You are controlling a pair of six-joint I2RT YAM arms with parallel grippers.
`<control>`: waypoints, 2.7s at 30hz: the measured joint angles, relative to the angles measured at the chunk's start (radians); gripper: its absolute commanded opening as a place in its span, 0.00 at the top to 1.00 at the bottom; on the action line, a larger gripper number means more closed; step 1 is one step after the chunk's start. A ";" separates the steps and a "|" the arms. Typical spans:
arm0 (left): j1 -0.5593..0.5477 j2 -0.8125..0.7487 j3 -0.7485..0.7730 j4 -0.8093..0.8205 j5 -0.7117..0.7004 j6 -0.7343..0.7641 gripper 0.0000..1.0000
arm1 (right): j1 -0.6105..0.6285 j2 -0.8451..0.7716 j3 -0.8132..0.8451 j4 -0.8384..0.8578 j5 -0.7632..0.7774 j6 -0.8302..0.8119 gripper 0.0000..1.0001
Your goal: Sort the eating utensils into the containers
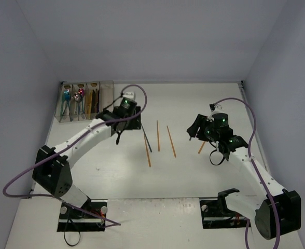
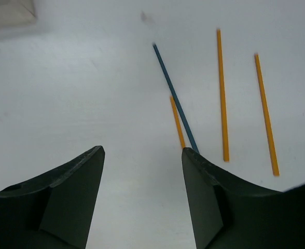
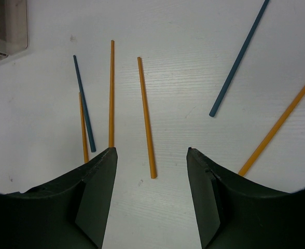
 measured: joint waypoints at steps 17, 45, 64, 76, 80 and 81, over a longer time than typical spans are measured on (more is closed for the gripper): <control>-0.229 0.223 -0.070 -0.031 0.031 -0.232 0.50 | -0.002 -0.001 -0.031 -0.001 0.003 -0.014 0.46; -0.151 0.269 -0.060 -0.104 -0.008 -0.181 1.00 | -0.009 -0.014 -0.040 -0.001 0.003 -0.017 0.46; 0.388 0.565 0.711 -0.125 0.016 0.234 1.00 | -0.018 -0.005 -0.063 0.000 0.000 -0.020 0.47; 0.420 0.798 0.831 -0.156 0.097 0.289 0.64 | -0.022 -0.012 -0.077 -0.016 -0.024 -0.011 0.46; 0.412 0.756 0.816 -0.156 0.106 0.288 0.64 | -0.022 -0.024 -0.078 -0.018 -0.026 -0.009 0.46; 0.410 0.730 0.801 -0.153 0.109 0.288 0.64 | -0.022 -0.027 -0.078 -0.019 -0.026 -0.009 0.46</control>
